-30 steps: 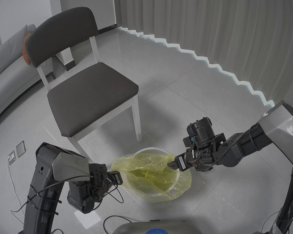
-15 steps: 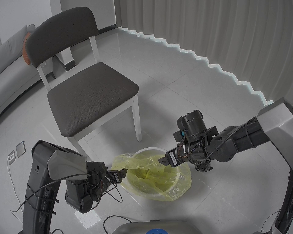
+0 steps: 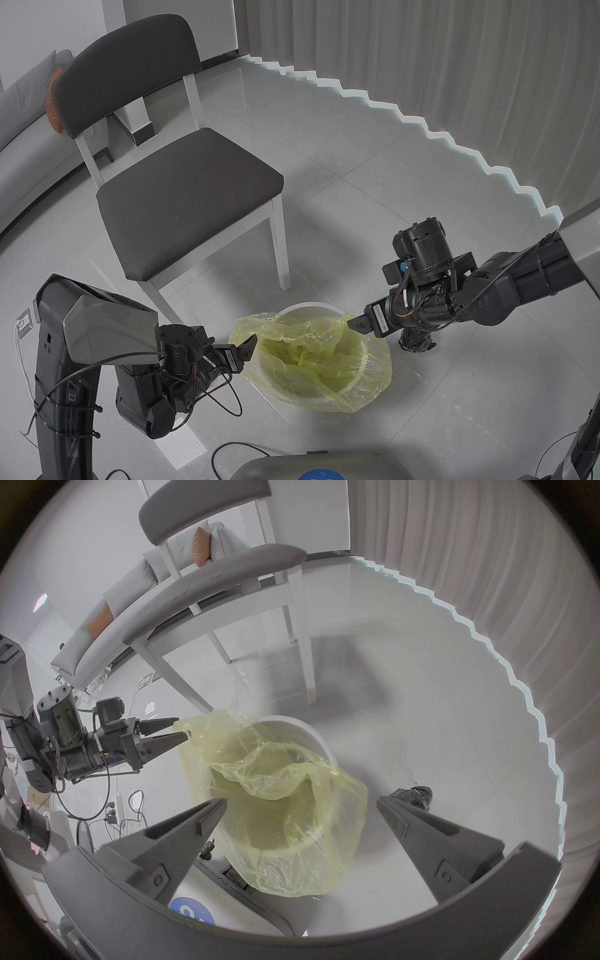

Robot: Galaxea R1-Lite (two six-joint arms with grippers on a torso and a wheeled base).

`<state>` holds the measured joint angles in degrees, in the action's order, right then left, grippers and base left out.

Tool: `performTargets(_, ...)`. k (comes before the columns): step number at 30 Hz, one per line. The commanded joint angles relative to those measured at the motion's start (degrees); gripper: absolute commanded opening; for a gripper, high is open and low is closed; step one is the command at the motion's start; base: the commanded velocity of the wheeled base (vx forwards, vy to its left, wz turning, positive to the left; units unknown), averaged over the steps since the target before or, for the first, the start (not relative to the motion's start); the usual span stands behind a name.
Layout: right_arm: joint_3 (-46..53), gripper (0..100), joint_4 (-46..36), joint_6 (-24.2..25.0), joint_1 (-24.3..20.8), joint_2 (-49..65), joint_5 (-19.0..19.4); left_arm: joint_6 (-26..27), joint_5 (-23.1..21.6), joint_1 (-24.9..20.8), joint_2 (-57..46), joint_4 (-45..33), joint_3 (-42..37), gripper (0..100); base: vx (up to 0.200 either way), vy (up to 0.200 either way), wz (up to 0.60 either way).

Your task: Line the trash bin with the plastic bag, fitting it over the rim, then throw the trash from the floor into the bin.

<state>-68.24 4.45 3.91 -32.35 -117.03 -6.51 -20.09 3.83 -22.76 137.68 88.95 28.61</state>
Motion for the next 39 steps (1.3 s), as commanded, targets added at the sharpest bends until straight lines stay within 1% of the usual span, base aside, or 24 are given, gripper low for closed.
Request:
performTargets(1,2.68,100,0.12,1.45,1.86,5.06,0.09,0.49,-0.14,-0.18,-3.38,0.96,-1.19,100,0.0,0.0,0.0)
performTargets(2,3.38,100,0.12,2.77,2.12,6.02,0.09,1.02,-0.14,0.0,-3.91,0.96,-1.19,100,0.0,0.0,0.0)
performTargets(3,3.38,100,0.12,2.77,2.12,6.02,0.09,1.02,-0.14,0.0,-3.91,0.96,-1.19,100,0.0,0.0,0.0)
performTargets(4,4.87,100,0.12,4.88,2.56,8.13,0.18,2.95,-0.49,0.35,-5.14,0.96,-1.19,100,0.0,0.0,0.0)
performTargets(7,7.25,100,0.3,6.02,2.91,10.24,0.18,6.29,-1.37,0.52,-7.43,0.96,-1.1,100,0.0,0.0,0.0)
performTargets(10,9.09,100,0.82,6.55,3.26,11.56,0.27,7.43,-2.51,0.44,-9.54,0.87,-1.1,100,0.0,0.0,0.0)
performTargets(13,12.17,100,2.58,7.69,3.35,13.23,0.27,8.49,-5.41,-0.27,-11.73,0.87,-0.57,100,0.0,0.0,0.0)
performTargets(15,15.95,100,5.57,8.22,3.26,14.81,0.27,11.13,-10.33,-1.06,-12.7,0.87,0.66,100,0.0,0.0,0.0)
performTargets(17,19.2,100,7.86,8.22,3.26,15.96,0.27,14.11,-13.14,-1.15,-12.61,0.52,2.85,100,0.0,0.0,0.0)
performTargets(18,20.61,100,8.82,8.13,3.26,16.57,0.27,15.7,-13.85,-1.23,-12.61,-0.01,4.08,100,0.0,0.0,0.0)
performTargets(21,24.65,100,11.46,8.13,3.44,18.59,0.27,19.04,-14.73,-2.03,-13.14,-4.58,7.16,100,0.0,0.0,0.0)
performTargets(22,24.82,100,11.55,8.13,3.53,18.77,0.27,19.12,-14.73,-2.03,-13.14,-4.76,7.25,100,0.0,0.0,0.0)
performTargets(23,27.02,100,12.6,8.22,3.7,20.0,0.27,19.39,-15.61,-2.99,-13.49,-7.22,7.51,100,0.0,0.0,0.0)
performTargets(24,27.02,100,12.6,8.22,3.7,20.0,0.27,19.39,-15.61,-2.99,-13.49,-7.22,7.51,100,0.0,0.0,0.0)
performTargets(25,29.22,100,13.74,8.22,3.88,21.14,0.62,20.0,-17.28,-4.22,-13.23,-8.1,7.25,100,0.0,0.0,0.0)
performTargets(30,34.49,100,17.52,8.04,4.14,22.64,0.88,25.45,-18.24,-5.89,-10.85,-8.45,7.6,100,0.0,0.0,0.0)
performTargets(34,36.69,100,20.42,7.69,4.58,22.72,1.06,27.65,-18.95,-6.68,-8.13,-8.45,7.69,100,0.0,0.0,0.0)
performTargets(39,38.01,100,21.13,7.6,5.11,22.9,1.06,32.92,-18.95,-7.39,-4.35,-7.92,7.25,100,0.0,0.0,0.0)
